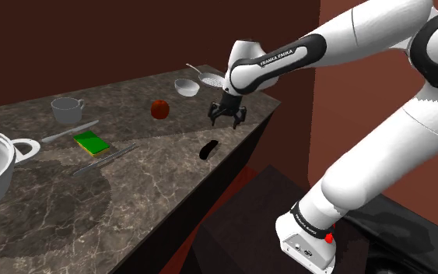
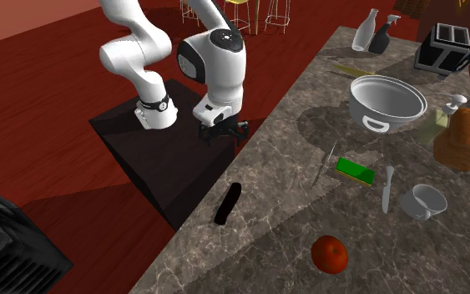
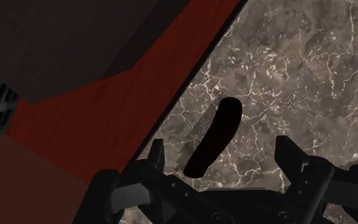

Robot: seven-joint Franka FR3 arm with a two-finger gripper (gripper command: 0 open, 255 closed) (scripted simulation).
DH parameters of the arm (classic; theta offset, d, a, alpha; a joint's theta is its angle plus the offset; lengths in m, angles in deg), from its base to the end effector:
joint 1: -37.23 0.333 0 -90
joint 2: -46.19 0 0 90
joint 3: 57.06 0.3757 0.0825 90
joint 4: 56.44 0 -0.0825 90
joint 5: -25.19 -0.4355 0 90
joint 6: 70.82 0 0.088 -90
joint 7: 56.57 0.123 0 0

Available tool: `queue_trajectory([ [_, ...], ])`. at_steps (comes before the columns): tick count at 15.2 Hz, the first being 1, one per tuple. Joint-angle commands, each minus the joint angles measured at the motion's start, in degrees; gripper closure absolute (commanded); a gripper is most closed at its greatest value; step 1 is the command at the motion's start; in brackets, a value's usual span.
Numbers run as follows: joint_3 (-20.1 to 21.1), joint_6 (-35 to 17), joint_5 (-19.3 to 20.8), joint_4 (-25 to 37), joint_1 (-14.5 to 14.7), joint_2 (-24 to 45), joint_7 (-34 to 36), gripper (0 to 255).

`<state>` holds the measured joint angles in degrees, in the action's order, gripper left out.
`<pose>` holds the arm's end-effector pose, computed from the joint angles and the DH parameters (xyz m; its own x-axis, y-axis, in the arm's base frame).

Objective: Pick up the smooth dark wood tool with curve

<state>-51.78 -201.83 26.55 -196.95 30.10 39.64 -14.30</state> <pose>0.4911 -0.0169 0.3452 0.7278 -0.6855 -0.0201 -0.6837 -0.7276 0.0555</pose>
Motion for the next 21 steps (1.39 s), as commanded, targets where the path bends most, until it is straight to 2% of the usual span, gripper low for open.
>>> queue_trajectory([
  [1, 0.18, -2.60, 0.94, 1.53, -0.42, 4.51, 3.76, 0],
  [8, -1.73, -9.94, 4.33, 8.57, -0.90, 20.51, 15.08, 0],
  [14, -4.62, -13.77, 4.98, 16.33, -0.45, 33.34, 22.46, 0],
  [21, -5.00, -17.66, 5.42, 17.50, -0.20, 38.40, 22.96, 0],
])
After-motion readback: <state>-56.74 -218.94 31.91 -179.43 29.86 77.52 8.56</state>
